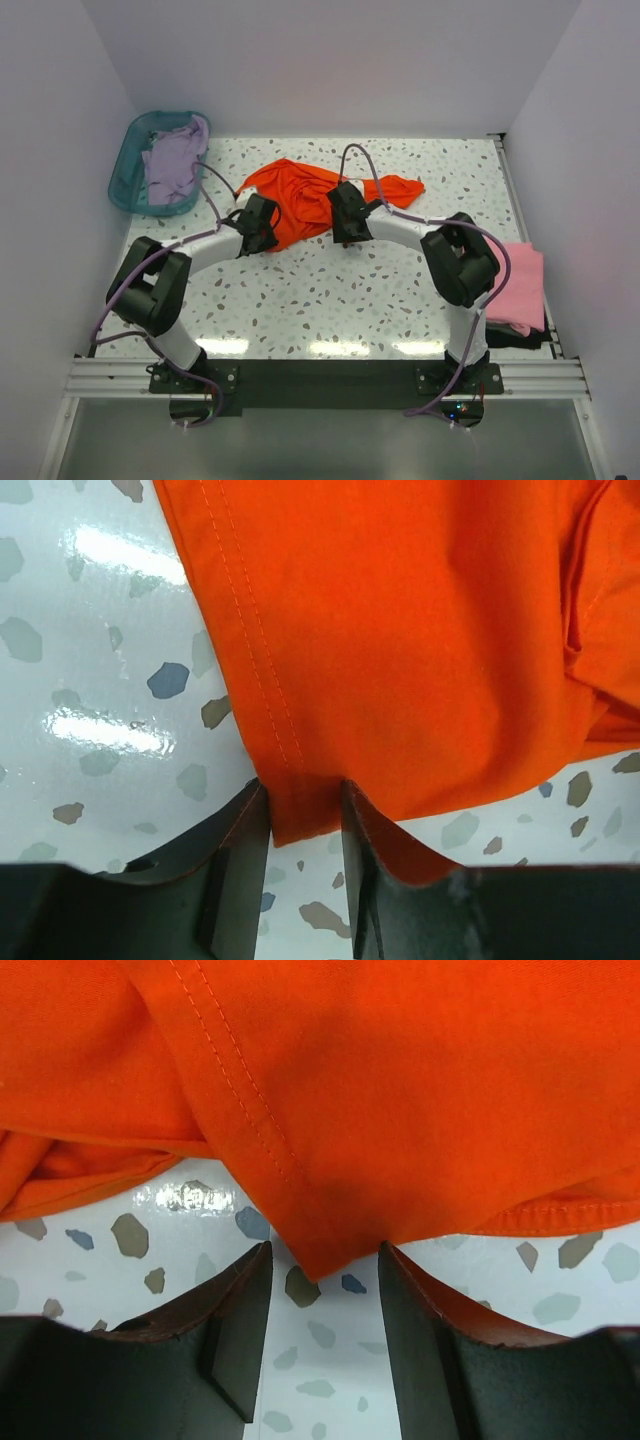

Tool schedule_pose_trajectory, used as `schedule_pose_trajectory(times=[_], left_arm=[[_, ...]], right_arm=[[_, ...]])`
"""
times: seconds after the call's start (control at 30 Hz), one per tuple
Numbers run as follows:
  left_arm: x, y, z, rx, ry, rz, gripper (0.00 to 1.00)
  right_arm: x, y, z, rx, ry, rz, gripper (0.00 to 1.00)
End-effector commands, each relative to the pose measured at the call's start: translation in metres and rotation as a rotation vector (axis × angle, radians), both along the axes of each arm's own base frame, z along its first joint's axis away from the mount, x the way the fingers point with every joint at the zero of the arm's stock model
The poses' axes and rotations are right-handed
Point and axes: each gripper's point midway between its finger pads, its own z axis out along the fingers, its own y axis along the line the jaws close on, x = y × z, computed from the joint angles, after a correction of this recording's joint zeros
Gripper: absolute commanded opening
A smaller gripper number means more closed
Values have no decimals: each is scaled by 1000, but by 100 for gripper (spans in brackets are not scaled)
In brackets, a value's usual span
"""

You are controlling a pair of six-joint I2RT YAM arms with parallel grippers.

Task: Fold and stack the t-shirts
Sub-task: Flatten the tshirt out

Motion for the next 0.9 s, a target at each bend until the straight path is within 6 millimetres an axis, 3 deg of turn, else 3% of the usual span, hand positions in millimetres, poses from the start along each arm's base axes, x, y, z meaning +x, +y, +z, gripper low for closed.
schedule_pose_trajectory(times=[0.0, 0.1, 0.2, 0.33, 0.37, 0.47, 0.5, 0.6, 0.63, 0.7, 0.73, 0.87], left_arm=[[29, -2, 27, -8, -108, 40, 31], [32, 0, 31, 4, -109, 46, 16], [33, 1, 37, 5, -120, 44, 4], [35, 10, 58, -8, -158, 61, 0], [34, 13, 63, -5, -160, 64, 0], [32, 22, 88, -13, -204, 80, 0], [31, 26, 96, -10, -218, 80, 0], [26, 42, 130, -30, -282, 101, 0], [26, 50, 137, -31, -295, 115, 0], [21, 56, 154, -37, -324, 109, 0], [18, 62, 157, -32, -325, 116, 0], [9, 71, 177, -36, -364, 116, 0]], right_arm=[[21, 13, 10, 34, -62, -22, 50], [20, 16, 2, 37, -47, -18, 46], [18, 9, 3, 9, -42, -39, 28], [17, -5, 27, -26, -84, -71, 0], [17, -8, 36, -32, -98, -75, 0], [15, -25, 73, -58, -162, -102, 0], [14, -34, 97, -55, -207, -119, 0], [12, -57, 131, -63, -270, -165, 0], [10, -65, 155, -40, -315, -184, 0], [11, -84, 176, -29, -347, -222, 0], [9, -93, 197, -11, -392, -243, 0], [10, -121, 243, 17, -479, -301, 0]])
